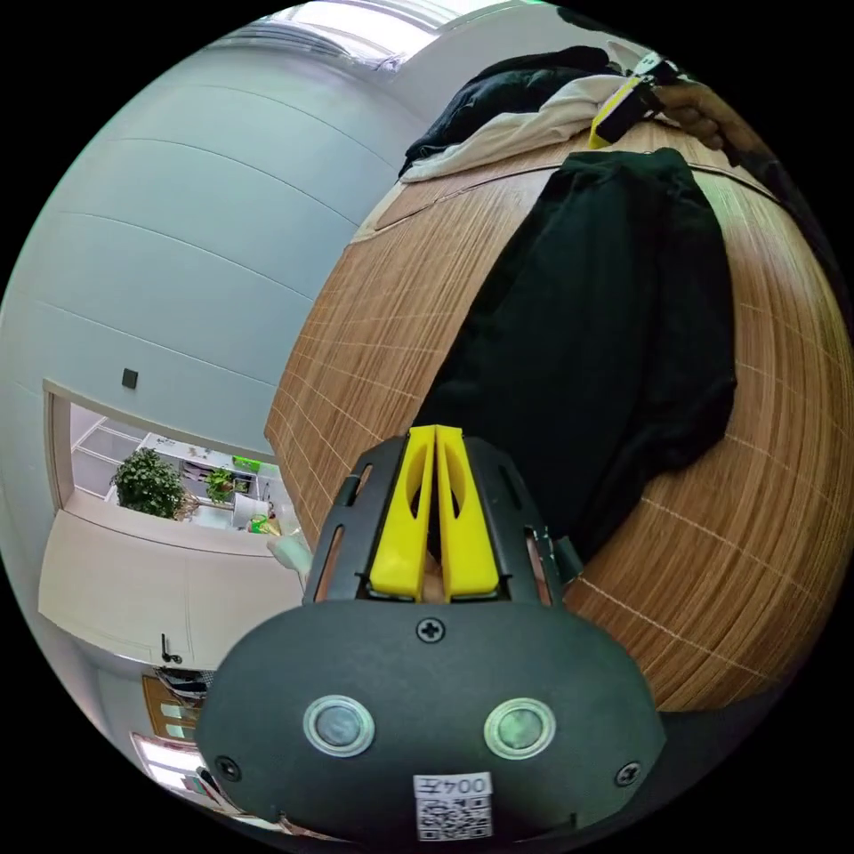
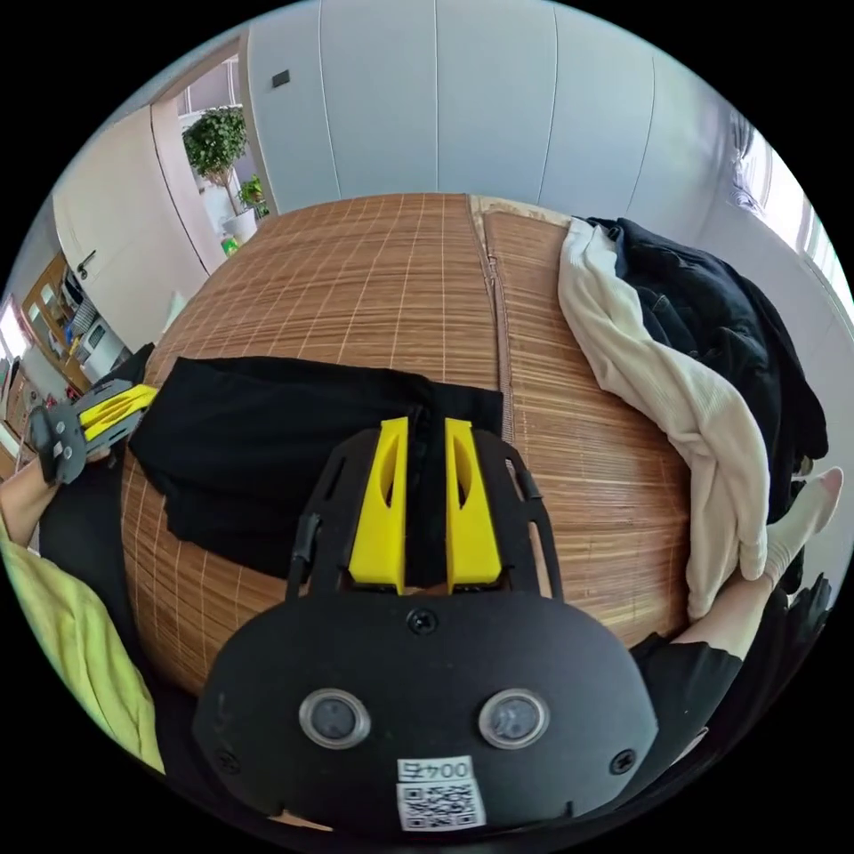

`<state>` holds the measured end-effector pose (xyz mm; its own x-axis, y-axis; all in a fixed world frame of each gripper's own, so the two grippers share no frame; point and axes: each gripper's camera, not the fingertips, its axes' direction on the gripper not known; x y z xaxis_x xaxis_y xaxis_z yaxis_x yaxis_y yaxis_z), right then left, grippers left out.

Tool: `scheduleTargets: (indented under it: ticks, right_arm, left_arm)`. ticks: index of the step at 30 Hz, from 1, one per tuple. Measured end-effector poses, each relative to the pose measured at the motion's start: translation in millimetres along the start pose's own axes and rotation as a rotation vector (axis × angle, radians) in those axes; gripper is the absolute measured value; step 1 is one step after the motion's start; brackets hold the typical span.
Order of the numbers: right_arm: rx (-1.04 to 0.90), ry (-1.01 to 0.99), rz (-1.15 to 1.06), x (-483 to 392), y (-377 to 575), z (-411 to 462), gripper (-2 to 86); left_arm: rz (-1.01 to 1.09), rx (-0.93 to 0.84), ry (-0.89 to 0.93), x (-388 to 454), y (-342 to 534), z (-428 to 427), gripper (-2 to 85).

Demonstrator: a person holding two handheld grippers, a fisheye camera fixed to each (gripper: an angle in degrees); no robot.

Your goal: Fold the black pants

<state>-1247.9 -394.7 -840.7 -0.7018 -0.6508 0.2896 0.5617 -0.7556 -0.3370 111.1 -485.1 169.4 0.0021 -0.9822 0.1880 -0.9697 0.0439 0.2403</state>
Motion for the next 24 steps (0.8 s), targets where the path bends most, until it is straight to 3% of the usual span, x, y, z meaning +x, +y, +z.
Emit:
scheduleTargets:
  ticks: [5,8,12,18,24]
  right_arm:
    - [-0.103,-0.133,-0.149,-21.2,-1.1,6.5,0.1]
    - [-0.206,-0.098,-0.225,-30.8,-4.5,21.4,0.2]
    - [-0.248,-0.125,-0.144,2.7,-10.9,21.1,5.7]
    - [-0.215,-0.451,-0.022,59.5,-6.0,23.2,8.3]
    - [-0.275,-0.407,-0.024,49.6,-14.2,46.3,7.9]
  left_arm:
    - [0.022,-0.109,0.027,1.3,-43.3,63.5,0.5]
    - [-0.118,-0.145,0.092,-15.6,-41.0,90.9,0.2]
    - [-0.259,-0.146,0.203,-38.1,-35.0,99.9,0.1]
    - [-0.204,-0.151,0.147,-29.5,-41.1,101.9,0.0]
    - [-0.205,-0.157,0.151,-31.7,-45.4,103.8,0.0]
